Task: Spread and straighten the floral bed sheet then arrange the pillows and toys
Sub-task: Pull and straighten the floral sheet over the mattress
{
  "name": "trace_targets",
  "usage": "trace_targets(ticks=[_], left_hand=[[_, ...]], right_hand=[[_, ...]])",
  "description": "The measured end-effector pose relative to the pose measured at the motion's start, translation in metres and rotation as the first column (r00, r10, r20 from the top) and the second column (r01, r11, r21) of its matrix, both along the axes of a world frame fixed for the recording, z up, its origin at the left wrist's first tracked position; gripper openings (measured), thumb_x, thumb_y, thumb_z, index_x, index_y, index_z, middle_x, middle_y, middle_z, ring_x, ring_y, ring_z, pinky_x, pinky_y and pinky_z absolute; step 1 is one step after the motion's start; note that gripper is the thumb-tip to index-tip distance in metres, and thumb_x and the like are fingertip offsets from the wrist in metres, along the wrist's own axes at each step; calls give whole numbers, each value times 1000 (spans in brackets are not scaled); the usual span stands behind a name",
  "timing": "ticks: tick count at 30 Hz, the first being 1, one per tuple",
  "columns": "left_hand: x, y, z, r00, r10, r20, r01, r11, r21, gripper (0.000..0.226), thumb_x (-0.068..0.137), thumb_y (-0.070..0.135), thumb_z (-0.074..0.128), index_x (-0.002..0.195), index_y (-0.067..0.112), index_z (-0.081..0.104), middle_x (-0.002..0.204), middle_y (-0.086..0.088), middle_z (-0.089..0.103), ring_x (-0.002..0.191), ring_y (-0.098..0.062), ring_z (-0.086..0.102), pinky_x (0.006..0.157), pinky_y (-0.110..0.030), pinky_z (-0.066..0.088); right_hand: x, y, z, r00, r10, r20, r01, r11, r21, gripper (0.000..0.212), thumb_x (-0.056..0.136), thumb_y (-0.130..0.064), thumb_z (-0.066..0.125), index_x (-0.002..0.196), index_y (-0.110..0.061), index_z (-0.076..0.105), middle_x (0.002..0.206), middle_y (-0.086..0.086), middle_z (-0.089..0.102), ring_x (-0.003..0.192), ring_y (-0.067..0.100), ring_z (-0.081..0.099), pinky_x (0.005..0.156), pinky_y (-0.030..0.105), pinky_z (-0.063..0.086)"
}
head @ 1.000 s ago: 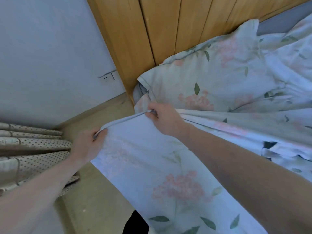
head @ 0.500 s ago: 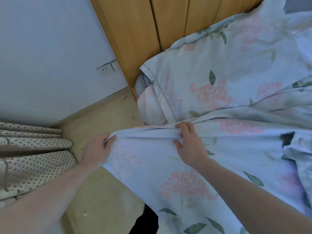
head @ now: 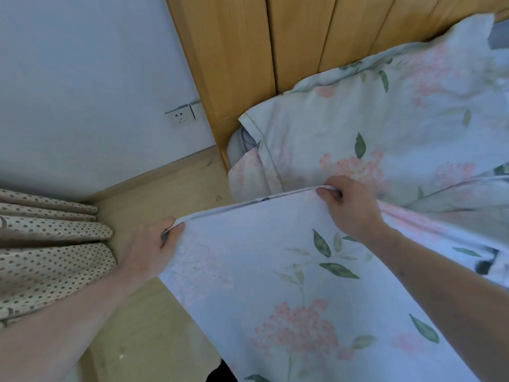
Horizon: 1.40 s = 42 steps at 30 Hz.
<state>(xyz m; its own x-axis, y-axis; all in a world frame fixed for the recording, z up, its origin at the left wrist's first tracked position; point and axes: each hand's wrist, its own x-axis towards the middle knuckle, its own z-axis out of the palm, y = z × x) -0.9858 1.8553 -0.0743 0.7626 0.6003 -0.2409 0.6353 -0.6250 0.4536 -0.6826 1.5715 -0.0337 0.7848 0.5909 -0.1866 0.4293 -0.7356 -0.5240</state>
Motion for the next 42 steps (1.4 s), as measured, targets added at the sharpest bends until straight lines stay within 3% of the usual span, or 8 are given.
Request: trace_targets(ticks=[5,11,15,19,24,27,33,42], left_hand=[[10,11,-6,987,113,113,-117,993,31,47,104,40,49,63,18,42,65,-12,64,52,-23,53,48,-32,36],[-2,22,-35,951,108,-289,-81,991,105,48,103,50,41,68,19,49,57,3,58,58,-20,56,53,-32,43],[17,10,-62,857,41,-514,-21,999,44,28,104,36,43,86,19,56,95,-7,68,92,-30,66,78,-36,52],[52,-12,-66,781,20,-625,-69,996,-54,26,87,16,51,110,24,63,118,-7,64,107,-31,62,88,-36,52],[99,-57,-57,945,-48,-325,-69,938,-340,32,77,25,61,109,29,58,112,-5,68,94,-29,64,78,-35,53],[131,-84,-52,988,-112,-106,65,927,-370,45,79,37,68,121,24,58,120,0,66,107,-27,61,89,-41,51],[171,-107,-48,977,-205,65,214,944,-249,33,101,46,52,73,28,47,63,6,54,62,-10,54,59,-32,36],[212,-101,20,931,22,364,46,983,-177,39,105,34,47,68,24,39,54,-1,43,55,-14,48,48,-33,26]], right_hand=[[8,26,25,994,17,110,-43,971,234,17,91,-18,65,77,-24,59,71,-7,51,69,11,45,63,29,31],[-4,20,-2,967,241,-86,-240,971,23,15,98,-25,63,84,-19,60,81,-3,50,75,24,54,66,34,35],[-3,-5,-23,987,92,-134,-102,992,-69,24,98,-31,63,120,-20,65,114,-2,55,85,22,58,74,29,41],[21,-51,-25,992,-126,-16,125,989,-81,24,94,-32,58,116,-32,66,119,-6,61,94,23,62,75,29,42],[58,-114,-19,983,-163,-87,110,895,-431,40,88,-25,60,127,-32,66,123,6,59,109,35,60,90,41,50],[68,-130,-21,989,-126,-77,76,882,-466,14,91,-29,61,99,-29,72,109,6,58,102,37,63,83,41,50],[102,-125,-5,963,-258,75,263,963,-67,32,99,-30,56,73,-13,52,64,4,53,68,32,54,60,40,41],[190,-57,92,917,-250,311,180,955,238,33,95,-28,52,75,-2,58,82,17,58,81,27,55,73,37,44]])
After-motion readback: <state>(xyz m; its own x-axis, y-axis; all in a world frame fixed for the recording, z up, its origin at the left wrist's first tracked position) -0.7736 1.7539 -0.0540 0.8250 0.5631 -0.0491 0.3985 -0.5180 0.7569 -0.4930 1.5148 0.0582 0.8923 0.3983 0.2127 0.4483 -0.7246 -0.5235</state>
